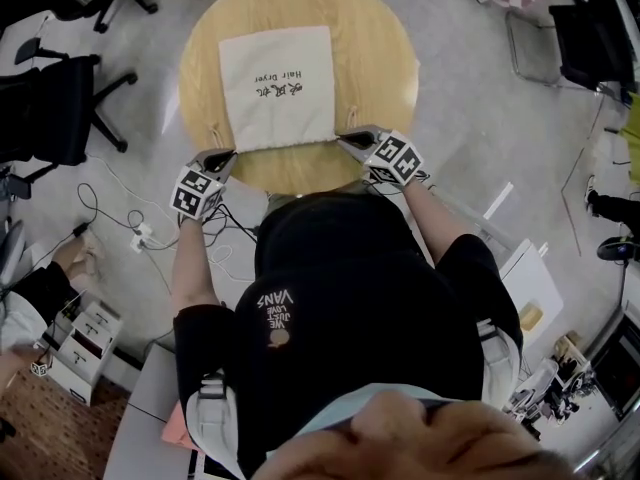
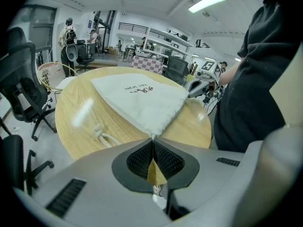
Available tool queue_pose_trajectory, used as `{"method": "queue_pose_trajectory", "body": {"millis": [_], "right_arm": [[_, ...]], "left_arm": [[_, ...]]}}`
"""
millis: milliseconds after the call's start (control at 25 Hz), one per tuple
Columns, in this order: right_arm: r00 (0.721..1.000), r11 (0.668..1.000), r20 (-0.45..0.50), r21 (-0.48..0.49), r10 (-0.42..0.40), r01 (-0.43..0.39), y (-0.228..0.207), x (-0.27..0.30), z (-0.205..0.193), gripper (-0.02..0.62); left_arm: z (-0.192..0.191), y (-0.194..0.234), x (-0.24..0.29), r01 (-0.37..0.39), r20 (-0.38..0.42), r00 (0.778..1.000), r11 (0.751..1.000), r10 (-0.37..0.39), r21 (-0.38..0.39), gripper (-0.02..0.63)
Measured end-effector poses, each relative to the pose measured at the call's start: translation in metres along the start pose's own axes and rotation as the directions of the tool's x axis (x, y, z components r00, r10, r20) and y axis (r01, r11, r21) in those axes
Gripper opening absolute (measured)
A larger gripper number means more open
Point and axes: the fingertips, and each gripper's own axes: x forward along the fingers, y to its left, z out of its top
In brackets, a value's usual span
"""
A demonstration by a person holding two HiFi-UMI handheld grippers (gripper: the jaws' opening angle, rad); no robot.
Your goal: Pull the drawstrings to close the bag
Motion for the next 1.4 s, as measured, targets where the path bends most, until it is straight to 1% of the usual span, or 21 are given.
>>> {"method": "queue_pose_trajectory", "body": {"millis": [120, 240, 520, 600, 720, 840, 1160, 1400], "right_arm": [[0.996, 0.992, 0.076, 0.125, -0.044, 0.035, -0.007, -0.006, 0.007, 0.002], [0.988, 0.975, 0.125, 0.215, -0.089, 0.060, -0.011, -0.011, 0.013, 0.002], [0.966, 0.936, 0.184, 0.332, -0.181, 0.112, -0.014, -0.015, 0.020, 0.002], [0.958, 0.925, 0.192, 0.356, -0.212, 0.133, -0.014, -0.017, 0.023, 0.002], [0.942, 0.898, 0.202, 0.407, -0.268, 0.168, -0.015, -0.023, 0.028, 0.002], [0.923, 0.879, 0.216, 0.431, -0.318, 0.202, -0.015, -0.029, 0.036, 0.002], [0.879, 0.853, 0.265, 0.459, -0.397, 0.247, -0.008, -0.049, 0.058, 0.002], [0.840, 0.838, 0.311, 0.474, -0.445, 0.268, -0.002, -0.065, 0.075, 0.002]], "left_arm": [[0.007, 0.000, -0.002, 0.016, 0.053, 0.998, 0.999, -0.014, -0.034, 0.015], [0.014, 0.000, -0.007, 0.042, 0.103, 0.994, 0.995, -0.032, -0.094, 0.015], [0.026, 0.003, -0.020, 0.076, 0.172, 0.984, 0.987, -0.051, -0.144, 0.015], [0.032, 0.004, -0.025, 0.076, 0.197, 0.979, 0.985, -0.044, -0.156, 0.015], [0.042, 0.005, -0.032, 0.061, 0.229, 0.973, 0.984, -0.022, -0.166, 0.015], [0.053, 0.007, -0.039, 0.052, 0.263, 0.965, 0.983, -0.004, -0.174, 0.015], [0.074, 0.010, -0.059, 0.047, 0.317, 0.948, 0.984, 0.011, -0.174, 0.015], [0.093, 0.009, -0.075, 0.050, 0.362, 0.932, 0.989, 0.003, -0.139, 0.015]]}}
